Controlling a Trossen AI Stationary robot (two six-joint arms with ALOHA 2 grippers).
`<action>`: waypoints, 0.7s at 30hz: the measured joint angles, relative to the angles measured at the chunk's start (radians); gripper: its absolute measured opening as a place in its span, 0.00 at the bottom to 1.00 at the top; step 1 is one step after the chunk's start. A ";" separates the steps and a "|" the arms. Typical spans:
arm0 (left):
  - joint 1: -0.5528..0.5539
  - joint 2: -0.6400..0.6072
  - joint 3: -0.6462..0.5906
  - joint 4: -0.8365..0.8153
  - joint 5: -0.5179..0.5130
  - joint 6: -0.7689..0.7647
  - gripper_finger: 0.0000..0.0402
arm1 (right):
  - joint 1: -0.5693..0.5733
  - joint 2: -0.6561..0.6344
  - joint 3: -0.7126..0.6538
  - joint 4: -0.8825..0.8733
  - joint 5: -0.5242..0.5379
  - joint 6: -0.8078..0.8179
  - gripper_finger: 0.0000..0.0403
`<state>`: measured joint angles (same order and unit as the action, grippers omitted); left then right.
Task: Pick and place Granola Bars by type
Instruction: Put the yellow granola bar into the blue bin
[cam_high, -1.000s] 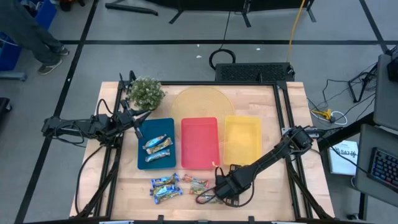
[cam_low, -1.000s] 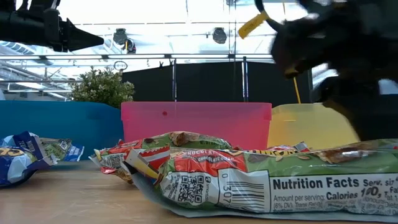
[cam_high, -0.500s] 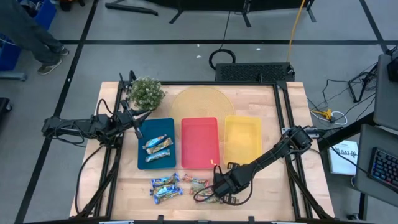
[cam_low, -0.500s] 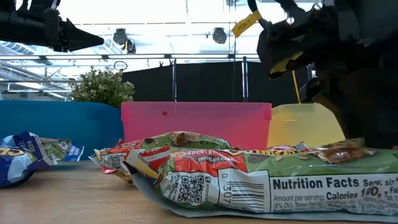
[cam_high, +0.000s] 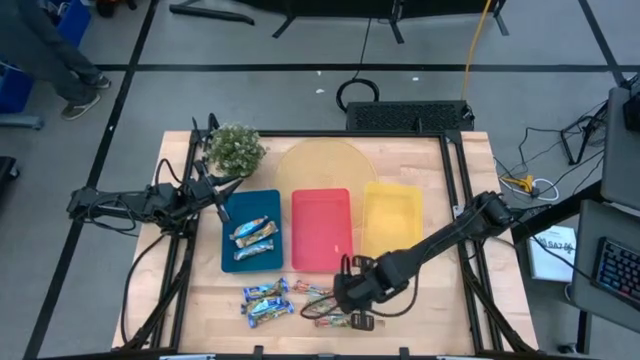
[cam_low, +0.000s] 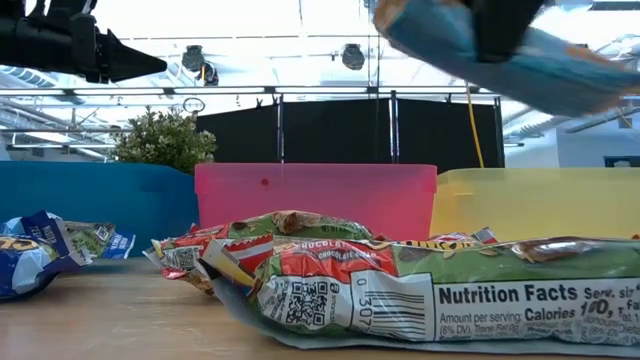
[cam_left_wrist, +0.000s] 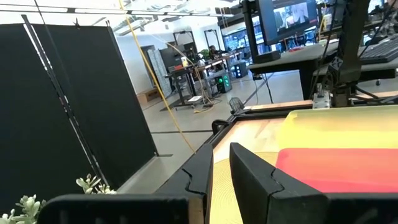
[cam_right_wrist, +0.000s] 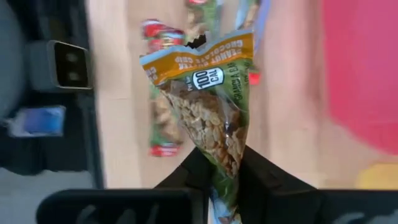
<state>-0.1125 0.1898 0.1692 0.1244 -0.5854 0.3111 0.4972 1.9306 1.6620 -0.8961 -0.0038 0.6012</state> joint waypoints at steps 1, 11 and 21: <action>0.000 0.000 0.000 0.000 0.000 0.000 0.16 | -0.014 0.006 0.035 -0.025 0.000 -0.020 0.09; 0.000 0.000 0.000 -0.001 -0.001 0.001 0.16 | -0.231 0.156 0.317 -0.057 -0.001 -0.385 0.11; 0.000 0.000 0.000 -0.001 -0.124 0.027 0.16 | -0.352 0.412 0.636 0.087 -0.049 -0.684 0.10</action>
<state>-0.1123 0.1898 0.1692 0.1238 -0.7098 0.3382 0.1456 2.3425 2.2977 -0.8094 -0.0531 -0.0830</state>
